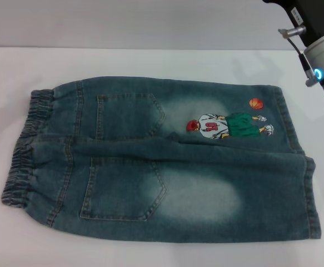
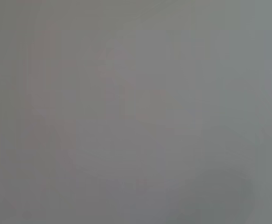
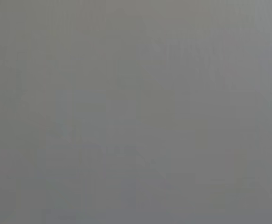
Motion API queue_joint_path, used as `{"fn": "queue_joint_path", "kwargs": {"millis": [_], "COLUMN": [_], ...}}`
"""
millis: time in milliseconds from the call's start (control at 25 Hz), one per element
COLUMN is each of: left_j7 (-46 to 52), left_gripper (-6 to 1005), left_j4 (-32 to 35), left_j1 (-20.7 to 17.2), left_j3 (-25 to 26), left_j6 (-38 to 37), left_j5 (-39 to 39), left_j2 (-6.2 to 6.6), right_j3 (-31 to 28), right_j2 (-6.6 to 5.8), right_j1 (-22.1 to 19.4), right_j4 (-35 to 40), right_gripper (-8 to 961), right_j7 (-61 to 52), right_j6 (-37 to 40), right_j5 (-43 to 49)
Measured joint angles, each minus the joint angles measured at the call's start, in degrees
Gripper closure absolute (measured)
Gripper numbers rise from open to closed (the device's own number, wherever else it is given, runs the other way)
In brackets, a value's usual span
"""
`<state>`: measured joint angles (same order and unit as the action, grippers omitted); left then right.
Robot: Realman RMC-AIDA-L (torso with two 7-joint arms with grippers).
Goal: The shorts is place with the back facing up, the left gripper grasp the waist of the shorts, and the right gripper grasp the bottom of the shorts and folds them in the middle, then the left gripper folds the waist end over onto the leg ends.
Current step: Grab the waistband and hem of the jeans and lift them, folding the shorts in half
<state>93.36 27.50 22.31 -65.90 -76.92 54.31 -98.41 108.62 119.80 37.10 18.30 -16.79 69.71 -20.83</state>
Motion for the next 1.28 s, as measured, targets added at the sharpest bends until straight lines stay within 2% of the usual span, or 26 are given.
{"fn": "queue_joint_path", "kwargs": {"millis": [160,280,440,640,880,1040,1280], "left_j7": [9.75,15.14,19.28,23.40,25.92,28.11,29.54], "left_gripper": [155,155,155,155,154,153,153], "left_j4": [2.96,4.65,5.79,5.83,5.82,5.74,5.44], "left_j1": [-0.37,-0.39,-0.41,-0.82,-1.94,-1.93,-1.42], "left_j3": [7.36,14.74,20.18,22.12,23.15,23.22,23.43], "left_j6": [-8.49,-14.38,-18.16,-19.19,-19.51,-20.68,-18.83], "left_j5": [16.47,28.00,37.94,46.20,50.03,52.92,57.29], "left_j2": [2.33,2.75,2.84,2.81,2.46,2.58,2.10], "right_j3": [-0.12,-0.35,-0.31,-0.60,-0.69,-0.69,-0.38], "right_j2": [0.00,0.00,-0.12,-0.31,-0.45,-0.45,-0.44], "right_j1": [-0.58,-0.68,-0.39,-0.04,0.38,0.51,0.52], "right_j4": [-0.31,-0.45,-0.51,-1.57,-2.25,-2.26,-2.27], "right_gripper": [332,332,333,333,333,332,333], "right_j7": [0.00,0.00,0.00,0.00,0.23,0.16,0.36], "right_j6": [-0.10,-0.22,-0.26,-0.29,-1.12,-2.36,-2.76], "right_j5": [0.00,0.00,0.00,0.00,0.00,0.15,0.35]}}
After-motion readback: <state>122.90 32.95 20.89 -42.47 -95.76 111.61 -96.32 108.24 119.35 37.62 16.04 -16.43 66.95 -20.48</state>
